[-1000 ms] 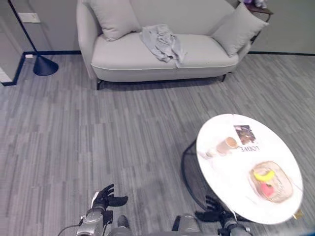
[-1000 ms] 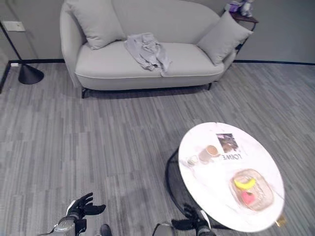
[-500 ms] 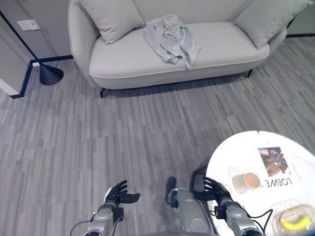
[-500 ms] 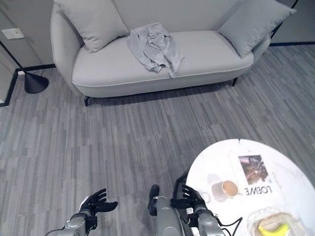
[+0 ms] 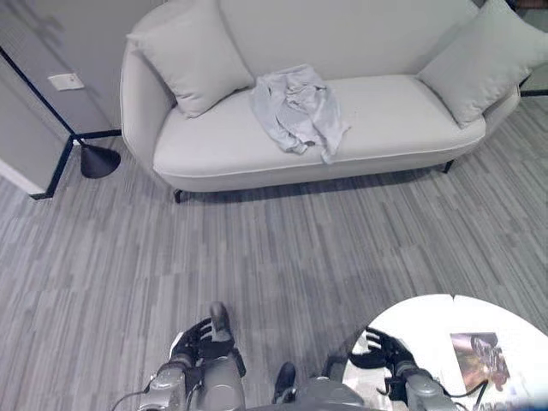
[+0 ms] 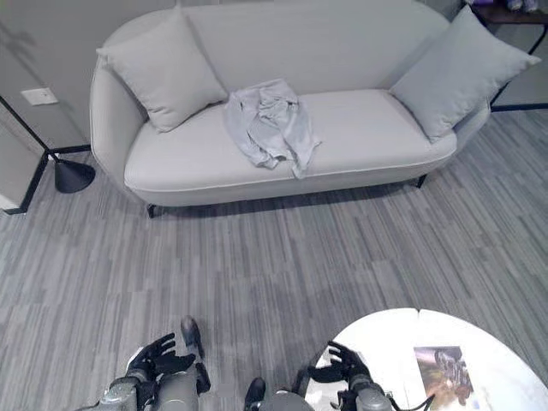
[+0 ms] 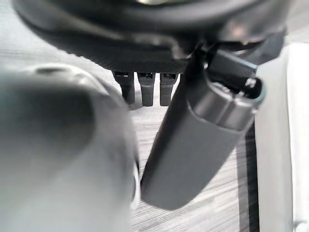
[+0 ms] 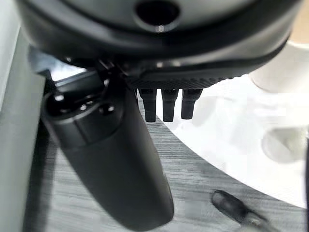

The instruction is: Hang the clothes on the sofa on the clothes rack.

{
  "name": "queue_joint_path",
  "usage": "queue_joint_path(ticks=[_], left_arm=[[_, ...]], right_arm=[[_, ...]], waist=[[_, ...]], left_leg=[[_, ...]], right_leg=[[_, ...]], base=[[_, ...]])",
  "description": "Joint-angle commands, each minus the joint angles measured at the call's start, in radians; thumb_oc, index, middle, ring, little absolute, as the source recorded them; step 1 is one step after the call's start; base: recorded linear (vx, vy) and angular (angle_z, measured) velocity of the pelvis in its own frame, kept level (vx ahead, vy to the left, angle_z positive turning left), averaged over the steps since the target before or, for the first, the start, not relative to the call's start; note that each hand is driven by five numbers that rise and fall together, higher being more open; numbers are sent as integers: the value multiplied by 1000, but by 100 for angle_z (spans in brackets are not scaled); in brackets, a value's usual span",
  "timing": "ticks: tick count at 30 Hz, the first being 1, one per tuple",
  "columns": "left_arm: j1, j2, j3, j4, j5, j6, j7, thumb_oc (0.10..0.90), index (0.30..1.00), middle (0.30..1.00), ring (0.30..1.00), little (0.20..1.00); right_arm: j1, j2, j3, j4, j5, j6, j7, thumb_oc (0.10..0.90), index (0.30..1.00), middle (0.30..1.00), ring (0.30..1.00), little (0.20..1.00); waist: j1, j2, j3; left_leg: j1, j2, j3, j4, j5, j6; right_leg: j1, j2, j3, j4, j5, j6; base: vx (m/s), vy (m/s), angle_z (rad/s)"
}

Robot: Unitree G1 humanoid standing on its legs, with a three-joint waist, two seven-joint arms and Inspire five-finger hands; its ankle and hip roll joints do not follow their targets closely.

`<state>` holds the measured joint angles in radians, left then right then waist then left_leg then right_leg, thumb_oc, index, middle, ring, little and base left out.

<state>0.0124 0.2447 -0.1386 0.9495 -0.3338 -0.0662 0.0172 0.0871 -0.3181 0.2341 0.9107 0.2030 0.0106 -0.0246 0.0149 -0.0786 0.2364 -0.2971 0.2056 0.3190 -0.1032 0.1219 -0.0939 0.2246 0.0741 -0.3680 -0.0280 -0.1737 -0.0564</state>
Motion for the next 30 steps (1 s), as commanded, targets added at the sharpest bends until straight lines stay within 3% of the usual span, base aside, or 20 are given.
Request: queue_joint_path(ticks=[1, 3, 4, 6, 8, 10, 11, 12, 13, 15, 17, 19, 20, 22, 24, 25, 26, 27, 28, 30], left_arm=[[41, -30, -11, -18, 22, -17, 5, 800, 900, 900, 900, 900], [53, -29, 1, -22, 15, -17, 9, 800, 900, 900, 900, 900], [53, -30, 4, -6, 14, -16, 8, 800, 900, 900, 900, 900], [51, -21, 1, -8, 7, -13, 7, 800, 900, 900, 900, 900], [45, -8, -8, -29, -2, -12, 5, 800, 900, 900, 900, 900], [42, -3, -16, -34, -3, -13, 7, 800, 900, 900, 900, 900], [22, 8, -24, -43, 3, -14, 9, 800, 900, 900, 900, 900], [22, 8, -25, -43, 3, -14, 9, 800, 900, 900, 900, 900], [9, 8, -33, -52, 11, -15, 10, 800, 900, 900, 900, 900], [-1, 8, -38, -62, 26, -18, 14, 800, 900, 900, 900, 900], [-14, 5, -31, -49, 58, -23, 21, 800, 900, 900, 900, 900], [-27, 3, -18, -38, 76, -28, 22, 800, 900, 900, 900, 900], [-29, 0, -14, -34, 73, -36, 20, 800, 900, 900, 900, 900], [-29, -9, -26, -34, 77, -36, 14, 800, 900, 900, 900, 900], [-35, -15, -29, -33, 74, -41, 10, 800, 900, 900, 900, 900], [-32, -24, -40, -43, 53, -40, 13, 800, 900, 900, 900, 900], [-37, -29, -56, -72, 15, -30, 7, 800, 900, 900, 900, 900], [-39, -28, -62, -82, 11, -27, 7, 800, 900, 900, 900, 900], [-39, -30, -66, -89, 3, -25, 9, 800, 900, 900, 900, 900], [-33, -34, -58, -105, -21, -25, 11, 800, 900, 900, 900, 900]], right_arm=[[-16, -49, -39, -69, -16, -46, -2, 800, 900, 900, 900, 900], [-14, -37, -34, -68, -30, -45, -1, 800, 900, 900, 900, 900], [-15, -26, -33, -48, -23, -50, 2, 800, 900, 900, 900, 900], [-18, -13, -32, -43, -21, -50, 7, 800, 900, 900, 900, 900], [-27, -9, -30, -63, -14, -47, 8, 800, 900, 900, 900, 900], [-25, -5, -34, -71, -13, -46, 6, 800, 900, 900, 900, 900], [-14, 6, -55, -74, -6, -39, 2, 800, 900, 900, 900, 900], [-14, 6, -55, -74, -6, -38, 2, 800, 900, 900, 900, 900], [-6, 4, -62, -73, -8, -36, -1, 800, 900, 900, 900, 900], [-6, -1, -61, -73, -15, -29, -8, 800, 900, 900, 900, 900], [-4, 2, -62, -64, -15, -24, -10, 800, 900, 900, 900, 900], [-3, 4, -63, -51, -26, -19, -7, 800, 900, 900, 900, 900], [-2, 6, -60, -42, -30, -20, -6, 800, 900, 900, 900, 900], [18, -1, -47, -27, -48, -18, 7, 800, 900, 900, 900, 900], [12, -7, -43, -7, -45, -21, 9, 800, 900, 900, 900, 900], [11, -22, -33, 18, -63, -18, 9, 800, 900, 900, 900, 900], [1, -50, -39, -8, -48, -22, 4, 800, 900, 900, 900, 900], [-7, -63, -36, -18, -47, -22, -1, 800, 900, 900, 900, 900], [-19, -76, -30, -30, -56, -17, -7, 800, 900, 900, 900, 900], [-31, -96, -29, -71, -72, -17, -17, 800, 900, 900, 900, 900]], waist=[[15, 22, -23], [29, 10, -57], [33, -2, -72], [33, -13, -72], [19, -22, -50], [15, -21, -45], [-12, -6, -34], [-14, -4, -34], [-39, 11, -32], [-63, 14, -24], [-92, 8, -15], [-108, 7, -6], [-109, 7, -6], [-127, 9, -16], [-125, 19, -19], [-114, 28, -17], [-95, 20, 7], [-78, 9, 23], [-61, 1, 37], [-38, -23, 50]], left_leg=[[159, 58, 73, 16, 7, -48], [191, 24, 83, 16, 20, -35], [215, -6, 107, 16, 11, -19], [271, -52, 132, 16, -29, 22], [332, -107, 158, 16, -99, 80], [351, -122, 165, 16, -127, 98], [417, -138, 187, 16, -204, 104], [418, -137, 185, 16, -204, 103], [446, -136, 183, 16, -232, 90], [486, -142, 180, 16, -266, 72], [543, -158, 170, 16, -304, 58], [582, -165, 170, 16, -324, 44], [593, -168, 171, 16, -331, 41], [653, -180, 113, 16, -361, 46], [679, -169, 96, 17, -330, 34], [637, -108, 69, 209, -278, 7], [453, -2, 19, 614, -168, -23], [388, 33, 18, 744, -121, -39], [326, 53, 20, 829, -117, -45], [249, 45, 48, 792, -153, -20]], right_leg=[[76, -162, 16, -59, -2, 134], [112, -201, 38, -59, 22, 149], [111, -239, 34, 7, 54, 170], [54, -320, 33, 244, 149, 193], [-59, -420, 37, 494, 308, 207], [-105, -456, 40, 576, 329, 210], [-197, -558, -62, 556, 330, 212], [-193, -556, -66, 553, 330, 211], [-236, -531, -109, 414, 289, 206], [-284, -458, -91, 181, 276, 214], [-350, -377, -34, -42, 324, 241], [-446, -362, -21, -59, 314, 275], [-458, -365, -48, -59, 308, 283], [-418, -324, 0, -59, 330, 264], [-394, -303, 15, -59, 336, 256], [-337, -278, 5, -59, 328, 224], [-262, -248, -23, -59, 272, 163], [-228, -241, -30, -59, 236, 140], [-195, -232, -30, -59, 208, 117], [-166, -243, -33, -59, 193, 105]], base=[[639, 166, -49], [611, 196, -57], [609, 246, -78], [527, 275, -79], [424, 297, -21], [385, 187, 16], [440, 113, 55], [714, 63, 67], [409, -101, 73], [477, -171, 48], [491, -181, 13], [412, -143, -3], [595, -222, 33], [718, -300, 29], [433, -290, 61], [502, -638, 85], [583, -782, 82], [385, -631, 84], [263, -310, 80], [248, -138, 18]])
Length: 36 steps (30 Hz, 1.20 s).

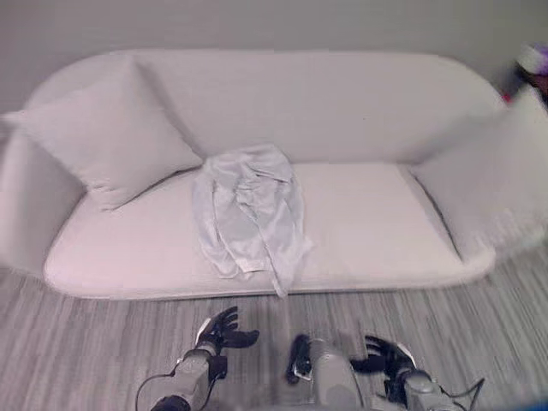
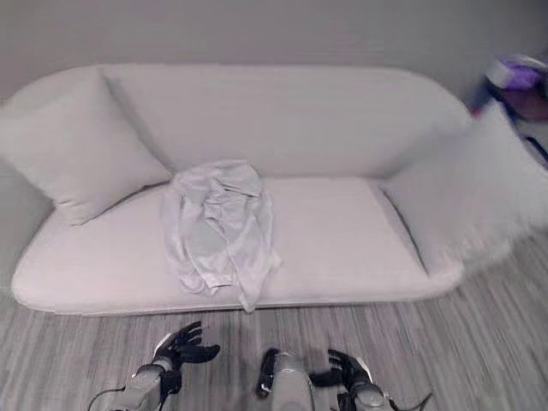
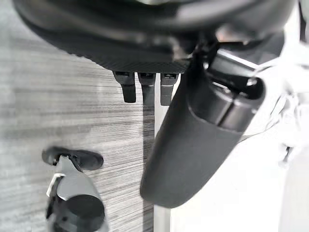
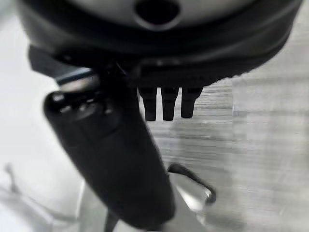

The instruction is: Hang the clothes on the sofa on the clothes rack.

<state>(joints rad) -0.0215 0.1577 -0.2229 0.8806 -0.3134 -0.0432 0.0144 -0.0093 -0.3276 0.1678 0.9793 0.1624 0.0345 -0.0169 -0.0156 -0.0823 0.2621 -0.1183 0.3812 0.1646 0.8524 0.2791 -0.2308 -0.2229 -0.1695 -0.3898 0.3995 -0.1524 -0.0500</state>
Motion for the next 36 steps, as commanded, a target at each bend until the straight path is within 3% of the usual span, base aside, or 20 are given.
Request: queue_joint_path(ticks=[1, 3, 4, 5, 7, 13, 20, 21, 23, 28, 29, 30, 31, 33, 35, 36], left_arm=[[9, 52, 30, -47, -46, -48, 12, 800, 900, 900, 900, 900], [41, 55, 35, -109, -33, -41, 15, 800, 900, 900, 900, 900], [43, 55, 34, -109, -33, -40, 15, 800, 900, 900, 900, 900], [56, 59, 44, -125, -21, -37, 23, 800, 900, 900, 900, 900], [70, 63, 41, -133, -10, -42, 23, 800, 900, 900, 900, 900], [78, 86, 74, -139, 21, -51, 11, 800, 900, 900, 900, 900], [90, 109, 109, -150, 18, -59, 14, 800, 900, 900, 900, 900], [93, 115, 108, -160, 15, -58, 15, 800, 900, 900, 900, 900], [85, 131, 109, -185, -1, -60, 26, 800, 900, 900, 900, 900], [115, 142, 108, -260, -31, -72, 21, 800, 900, 900, 900, 900], [111, 133, 91, -306, -58, -63, 16, 800, 900, 900, 900, 900], [110, 133, 92, -306, -58, -63, 16, 800, 900, 900, 900, 900], [106, 125, 80, -330, -59, -57, 11, 800, 900, 900, 900, 900], [98, 123, 60, -362, -44, -58, 6, 800, 900, 900, 900, 900], [93, 123, 48, -380, -29, -57, 16, 800, 900, 900, 900, 900], [78, 122, 22, -404, -33, -51, 10, 800, 900, 900, 900, 900]], right_arm=[[63, -96, 38, -163, -45, -42, -28, 800, 900, 900, 900, 900], [65, -127, 30, -268, -87, -43, -30, 800, 900, 900, 900, 900], [68, -128, 30, -268, -88, -42, -30, 800, 900, 900, 900, 900], [60, -165, 25, -349, -135, -48, -36, 800, 900, 900, 900, 900], [58, -197, 16, -414, -170, -55, -37, 800, 900, 900, 900, 900], [21, -296, -40, -637, -283, -78, -60, 800, 900, 900, 900, 900], [-11, -302, -58, -685, -338, -75, -77, 800, 900, 900, 900, 900], [-14, -297, -59, -677, -338, -75, -80, 800, 900, 900, 900, 900], [-27, -298, -55, -682, -339, -75, -89, 800, 900, 900, 900, 900], [-53, -319, -76, -676, -333, -73, -104, 800, 900, 900, 900, 900], [-77, -339, -81, -654, -318, -67, -123, 800, 900, 900, 900, 900], [-79, -339, -81, -653, -317, -68, -123, 800, 900, 900, 900, 900], [-78, -340, -83, -647, -311, -64, -124, 800, 900, 900, 900, 900], [-61, -338, -95, -651, -304, -62, -122, 800, 900, 900, 900, 900], [-58, -340, -91, -652, -313, -58, -121, 800, 900, 900, 900, 900], [-40, -340, -103, -660, -321, -48, -114, 800, 900, 900, 900, 900]], waist=[[-3, -10, 24], [5, -13, 13], [5, -8, 12], [21, 9, 5], [15, 23, -5], [11, 16, -35], [34, -5, -40], [36, -3, -35], [35, 1, -23], [60, -5, -32], [78, -27, -6], [74, -26, -7], [71, -31, -13], [63, -27, -21], [50, -23, -36], [50, 1, -54]], left_leg=[[70, -109, 207, -253, -324, 104], [102, -140, 229, -537, -309, 126], [115, -138, 221, -543, -320, 114], [115, -144, 183, -821, -225, 107], [166, -151, 167, -904, -230, 105], [189, -205, 221, -940, -277, 126], [213, -237, 267, -940, -321, 151], [216, -237, 266, -940, -322, 154], [213, -232, 253, -940, -324, 163], [221, -250, 207, -940, -305, 169], [129, -235, 177, -761, -334, 144], [120, -232, 172, -749, -339, 143], [118, -191, 169, -727, -352, 135], [137, -135, 135, -735, -343, 115], [162, -112, 125, -780, -324, 113], [184, -127, 45, -863, -316, 94]], right_leg=[[300, 14, -8, -487, 154, 106], [292, -7, -9, -487, 162, 121], [303, -2, -3, -487, 151, 128], [301, -3, -16, -487, 143, 134], [304, 4, -16, -487, 131, 145], [283, -23, 8, -487, 176, 170], [274, -70, -9, -487, 240, 202], [260, -74, -4, -443, 243, 204], [217, -50, 73, -356, 196, 198], [288, -9, 104, -472, 168, 171], [315, -31, 61, -487, 160, 158], [314, -30, 57, -487, 160, 158], [315, -48, 26, -487, 164, 164], [328, -74, -1, -487, 169, 177], [323, -88, -11, -487, 168, 182], [324, -100, -12, -487, 171, 200]], base=[[292, 0, -40], [221, 82, -59], [157, 161, -59], [215, 137, -52], [144, 118, -41], [74, 167, -40], [-6, 113, 5], [-21, 45, -5], [-48, 10, 4], [-8, -75, 41], [-130, -79, 34], [-153, 2, 71], [-21, 163, 69], [1, 222, 36], [62, 290, 32], [90, 377, 56]])
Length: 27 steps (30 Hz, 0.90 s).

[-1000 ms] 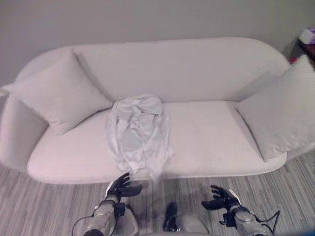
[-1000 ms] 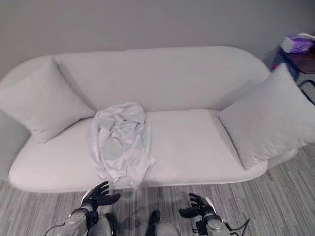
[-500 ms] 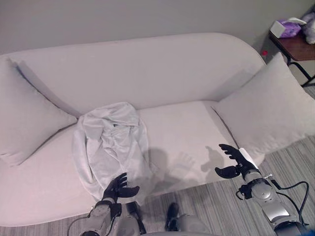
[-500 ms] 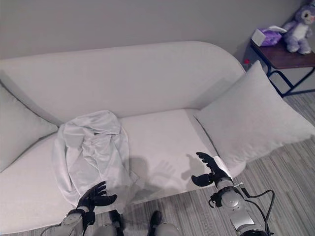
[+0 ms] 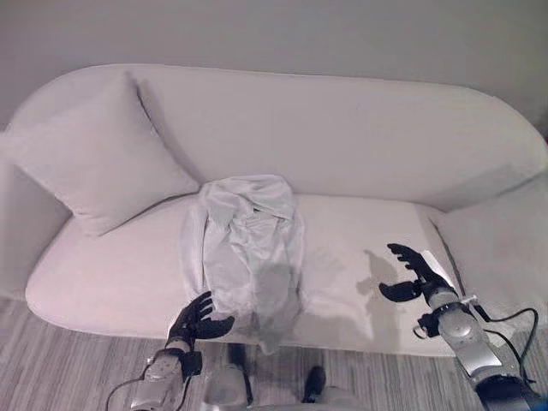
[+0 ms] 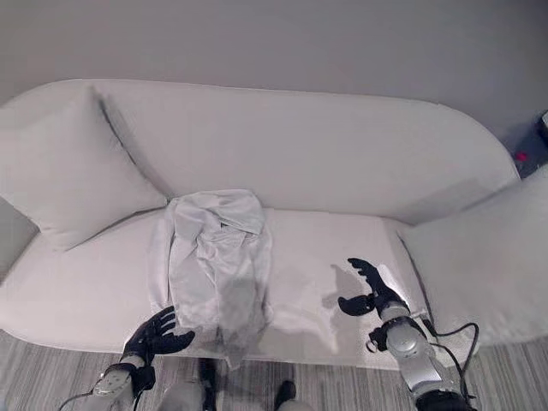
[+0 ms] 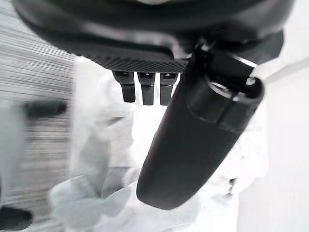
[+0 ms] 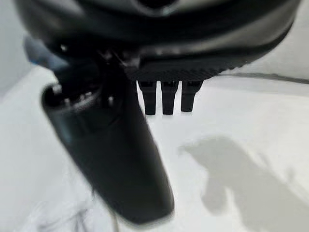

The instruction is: Hang the clothes on the sofa on the clothes rack.

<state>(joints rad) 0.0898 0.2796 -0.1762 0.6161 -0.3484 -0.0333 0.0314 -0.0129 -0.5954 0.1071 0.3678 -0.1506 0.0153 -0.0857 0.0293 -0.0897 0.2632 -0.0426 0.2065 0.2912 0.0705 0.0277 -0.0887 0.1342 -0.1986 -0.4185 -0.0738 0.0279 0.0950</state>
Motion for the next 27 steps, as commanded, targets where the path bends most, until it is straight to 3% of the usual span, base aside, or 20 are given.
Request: queue_joint_path(ticks=[1, 3, 4, 7, 8, 10, 12, 17, 18, 19, 20, 21, 22, 27], left_arm=[[-34, 0, -25, -139, 2, -60, -7, 800, 900, 900, 900, 900], [-57, -9, -52, -153, 2, -56, -13, 800, 900, 900, 900, 900], [-80, 7, -63, -187, 10, -54, -15, 800, 900, 900, 900, 900], [-86, 29, -67, -200, 19, -56, -18, 800, 900, 900, 900, 900], [-88, 56, -66, -232, 29, -53, -22, 800, 900, 900, 900, 900], [-94, 76, -67, -244, 34, -55, -27, 800, 900, 900, 900, 900], [-97, 87, -57, -265, 37, -56, -15, 800, 900, 900, 900, 900], [-99, 100, -61, -309, 61, -62, -9, 800, 900, 900, 900, 900], [-128, 114, -72, -355, 66, -76, 3, 800, 900, 900, 900, 900], [-130, 113, -71, -355, 66, -76, 3, 800, 900, 900, 900, 900], [-170, 120, -91, -375, 67, -84, 10, 800, 900, 900, 900, 900], [-286, 133, -137, -410, 58, -102, 32, 800, 900, 900, 900, 900], [-288, 133, -137, -409, 58, -103, 32, 800, 900, 900, 900, 900], [-607, 184, -207, -400, 97, -141, 115, 800, 900, 900, 900, 900]], right_arm=[[-36, -72, -43, -48, -8, -28, -45, 800, 900, 900, 900, 900], [-22, -53, -67, -42, -12, -21, -51, 800, 900, 900, 900, 900], [-32, -23, -71, -36, 2, -18, -59, 800, 900, 900, 900, 900], [-65, -9, -54, -20, 10, -20, -67, 800, 900, 900, 900, 900], [-111, 9, -20, -17, 15, -18, -63, 800, 900, 900, 900, 900], [-146, 21, 5, -17, 29, -19, -60, 800, 900, 900, 900, 900], [-204, 22, 35, -1, 49, -16, -64, 800, 900, 900, 900, 900], [-279, 4, 54, 40, 50, -5, -83, 800, 900, 900, 900, 900], [-407, -15, 92, 111, 61, 7, -110, 800, 900, 900, 900, 900], [-412, -15, 95, 114, 62, 6, -111, 800, 900, 900, 900, 900], [-483, -18, 120, 154, 69, 12, -126, 800, 900, 900, 900, 900], [-657, -14, 186, 252, 114, 15, -149, 800, 900, 900, 900, 900], [-660, -14, 186, 254, 115, 15, -149, 800, 900, 900, 900, 900], [-986, -33, 308, 440, 190, 11, -166, 800, 900, 900, 900, 900]], waist=[[3, 8, -56], [-11, 20, -77], [-17, 14, -78], [-6, 12, -66], [9, 17, -48], [4, 22, -33], [5, 31, -11], [8, 25, 3], [19, 23, 20], [18, 23, 21], [23, 25, 31], [30, 30, 59], [29, 28, 58], [34, 33, 103]], left_leg=[[106, 45, -83, -85, -60, -47], [115, 7, -89, -158, -77, -48], [105, -36, -87, -158, -103, -29], [113, -53, -56, -158, -108, -13], [133, -68, -25, -158, -126, 6], [138, -74, -18, -158, -131, 16], [147, -88, -16, -158, -132, 23], [130, -109, -31, -158, -129, 25], [100, -113, -39, -158, -121, 24], [99, -113, -39, -158, -121, 24], [83, -109, -40, -158, -118, 21], [26, -104, -48, -158, -92, 17], [22, -106, -48, -158, -89, 18], [-76, -89, -48, -158, -47, 1]], right_leg=[[-35, -73, 15, -13, -8, 56], [-42, -124, -2, -13, 34, 80], [-61, -166, 3, 1, 112, 90], [-93, -203, -4, 47, 143, 101], [-122, -229, -28, 125, 142, 86], [-153, -197, -2, 188, 115, 72], [-212, -104, 50, 182, 50, 52], [-205, -56, 89, 74, 55, 49], [-218, -48, 101, 14, 100, 62], [-217, -47, 101, 11, 102, 62], [-220, -39, 103, -7, 110, 63], [-267, -29, 114, -13, 116, 60], [-271, -31, 114, -13, 118, 60], [-369, -15, 127, -13, 127, 67]], base=[[98, 438, 49], [73, 449, 30], [45, 398, 30], [-18, 308, 11], [-33, 290, -16], [-8, 283, -42], [33, 170, -31], [18, 8, 16], [-21, -52, 44], [-41, -82, 18], [-145, -71, -21], [-153, -70, -15], [-179, -55, -10], [-120, -33, -1]])
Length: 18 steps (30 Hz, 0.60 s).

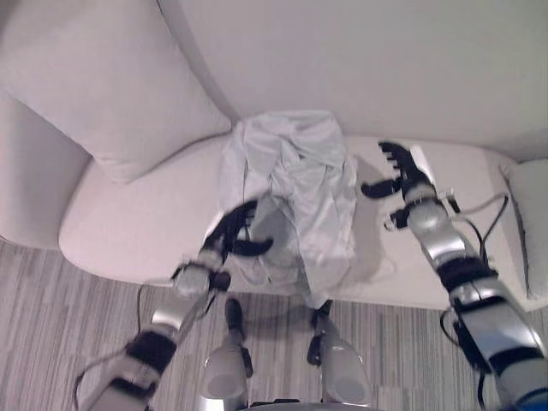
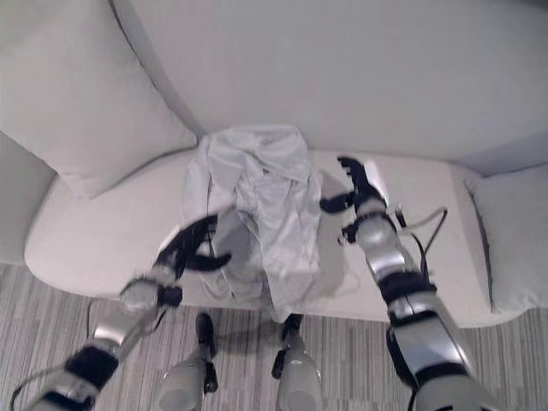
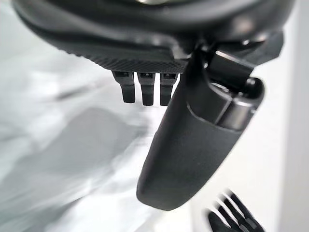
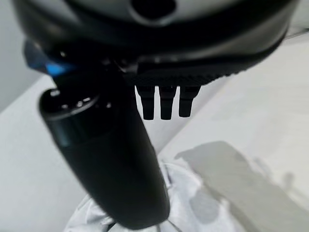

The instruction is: Hang the clothes on the sofa on the clothes rack.

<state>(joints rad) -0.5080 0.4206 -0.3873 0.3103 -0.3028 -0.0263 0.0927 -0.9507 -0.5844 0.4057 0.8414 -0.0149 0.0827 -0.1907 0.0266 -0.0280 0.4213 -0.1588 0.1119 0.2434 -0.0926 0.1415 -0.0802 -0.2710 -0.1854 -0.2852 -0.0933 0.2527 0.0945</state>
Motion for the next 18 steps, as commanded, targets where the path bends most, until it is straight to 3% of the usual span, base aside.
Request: queue_joint_path(ticks=[1, 6, 15, 18], left_arm=[[-133, 55, -17, -73, 81, -157, 100, 800, 900, 900, 900, 900], [-349, 91, -35, -87, 118, -169, 182, 800, 900, 900, 900, 900], [-559, 194, -68, 6, 193, -157, 249, 800, 900, 900, 900, 900], [-568, 209, -62, 27, 209, -151, 265, 800, 900, 900, 900, 900]], right_arm=[[-157, -35, 53, 33, 88, -58, -66, 800, 900, 900, 900, 900], [-360, 8, 114, 165, 172, -63, -66, 800, 900, 900, 900, 900], [-440, 67, 174, 218, 215, -69, -39, 800, 900, 900, 900, 900], [-428, 78, 175, 195, 214, -70, -42, 800, 900, 900, 900, 900]], waist=[[37, -27, -38], [35, 4, 17], [35, 46, 64], [29, 49, 69]], left_leg=[[9, 13, 0, 5, -150, -14], [-50, 20, -14, 5, -122, -30], [-101, 16, -3, 5, -100, -43], [-104, 16, 1, 5, -99, -44]], right_leg=[[6, -24, -4, 6, -95, 71], [-43, -25, 4, 6, -83, 73], [-98, -39, 11, 6, -62, 82], [-103, -42, 12, 6, -58, 84]], base=[[-97, -26, 3], [-44, -5, -2], [1, 5, 0], [4, 12, 0]])
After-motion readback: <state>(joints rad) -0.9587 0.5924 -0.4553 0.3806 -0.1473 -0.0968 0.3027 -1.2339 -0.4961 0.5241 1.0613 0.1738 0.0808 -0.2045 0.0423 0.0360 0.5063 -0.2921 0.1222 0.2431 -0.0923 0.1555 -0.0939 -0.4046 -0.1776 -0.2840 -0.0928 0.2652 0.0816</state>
